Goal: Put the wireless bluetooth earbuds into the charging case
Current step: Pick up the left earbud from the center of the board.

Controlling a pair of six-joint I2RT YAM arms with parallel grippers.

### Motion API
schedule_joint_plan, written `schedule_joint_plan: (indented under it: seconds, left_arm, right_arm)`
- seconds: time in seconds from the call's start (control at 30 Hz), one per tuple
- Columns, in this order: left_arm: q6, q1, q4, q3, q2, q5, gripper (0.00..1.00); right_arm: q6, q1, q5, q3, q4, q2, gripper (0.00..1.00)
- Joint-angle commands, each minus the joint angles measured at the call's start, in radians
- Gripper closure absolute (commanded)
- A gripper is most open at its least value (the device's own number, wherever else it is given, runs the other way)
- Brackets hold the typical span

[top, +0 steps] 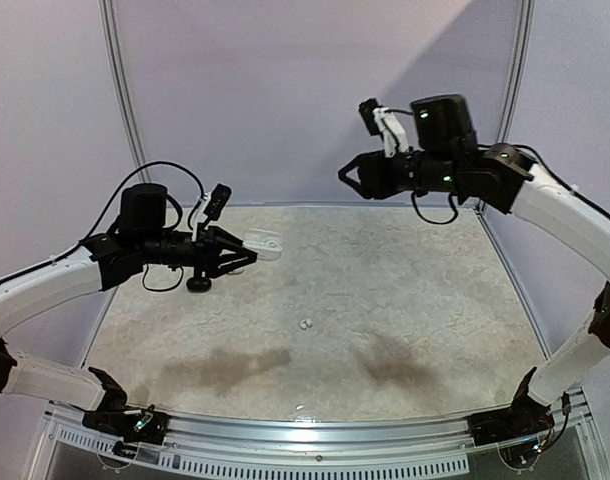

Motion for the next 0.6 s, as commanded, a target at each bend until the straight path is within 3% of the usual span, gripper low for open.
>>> schedule_joint_plan:
  seconds: [0.0, 0.3, 0.57]
  left_arm:
    - [-0.013, 0.043, -0.024, -0.039, -0.085, -0.078, 1.0]
    - [-0.029, 0.068, -0.016, -0.114, -0.178, -0.133, 1.0]
    - [-0.022, 0.071, -0.001, -0.118, -0.181, -0.131, 1.0]
  right_arm:
    - [0.21, 0.015, 0.091, 0.037, -0.195, 0.214, 0.57]
    - [0.314, 0.099, 0.041, 0.191, -0.29, 0.615, 0.63]
    - [0.338, 0.151, 0.019, 0.264, -0.303, 0.785, 0.72]
